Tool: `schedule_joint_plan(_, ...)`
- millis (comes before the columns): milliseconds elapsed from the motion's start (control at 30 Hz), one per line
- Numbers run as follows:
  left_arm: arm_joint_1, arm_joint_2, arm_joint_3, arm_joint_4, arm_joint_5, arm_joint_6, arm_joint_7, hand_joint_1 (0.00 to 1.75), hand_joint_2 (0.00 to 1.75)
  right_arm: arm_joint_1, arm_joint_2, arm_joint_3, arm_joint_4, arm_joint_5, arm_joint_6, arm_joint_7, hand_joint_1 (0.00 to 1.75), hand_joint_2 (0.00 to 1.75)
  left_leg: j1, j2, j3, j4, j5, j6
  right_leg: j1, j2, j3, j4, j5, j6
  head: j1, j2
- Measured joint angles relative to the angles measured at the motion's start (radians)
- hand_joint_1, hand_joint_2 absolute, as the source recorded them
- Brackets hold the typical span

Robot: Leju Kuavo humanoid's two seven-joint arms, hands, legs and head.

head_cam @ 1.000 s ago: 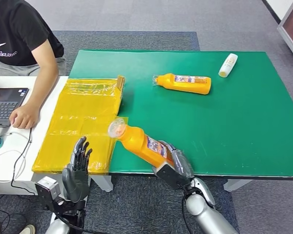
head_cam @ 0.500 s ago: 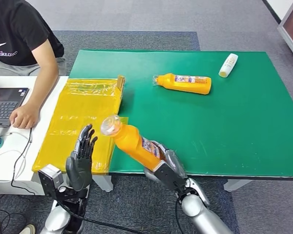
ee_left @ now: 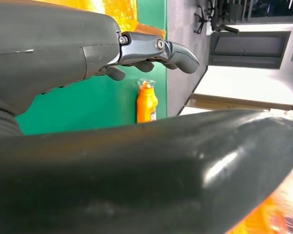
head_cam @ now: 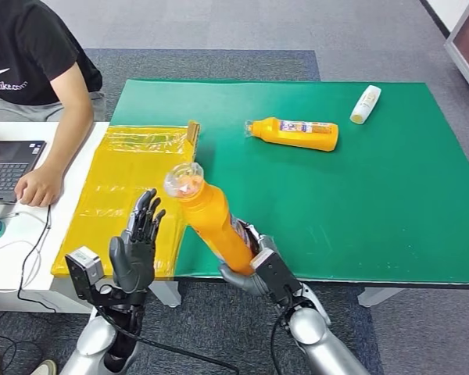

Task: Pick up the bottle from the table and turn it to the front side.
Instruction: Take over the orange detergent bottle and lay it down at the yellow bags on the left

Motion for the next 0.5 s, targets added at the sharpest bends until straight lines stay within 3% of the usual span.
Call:
schedule_joint_plan(267,-0.039,0.002,-0.019,0.01,-0.004,-0.003,0.008,0.0,0.0,0.004,0.0,0.02,-0.039,0.017,-0.02,-0.001,1.73,1.75,0.0,0.0,0.0,0.0,0.0,0.0,0.0,0.0,0.0,0.0,0.0,0.0,0.0,0.0)
schedule_joint_plan(500,-0.085,0.008,-0.048,0.015,-0.021,-0.015,0.022,0.0,0.0,0.01,0.0,0.034,-0.037,0.006,-0.018,0.008,1.49,1.75,0.0,0.0,0.0,0.0,0.0,0.0,0.0,0.0,0.0,0.0,0.0,0.0,0.0,0.0)
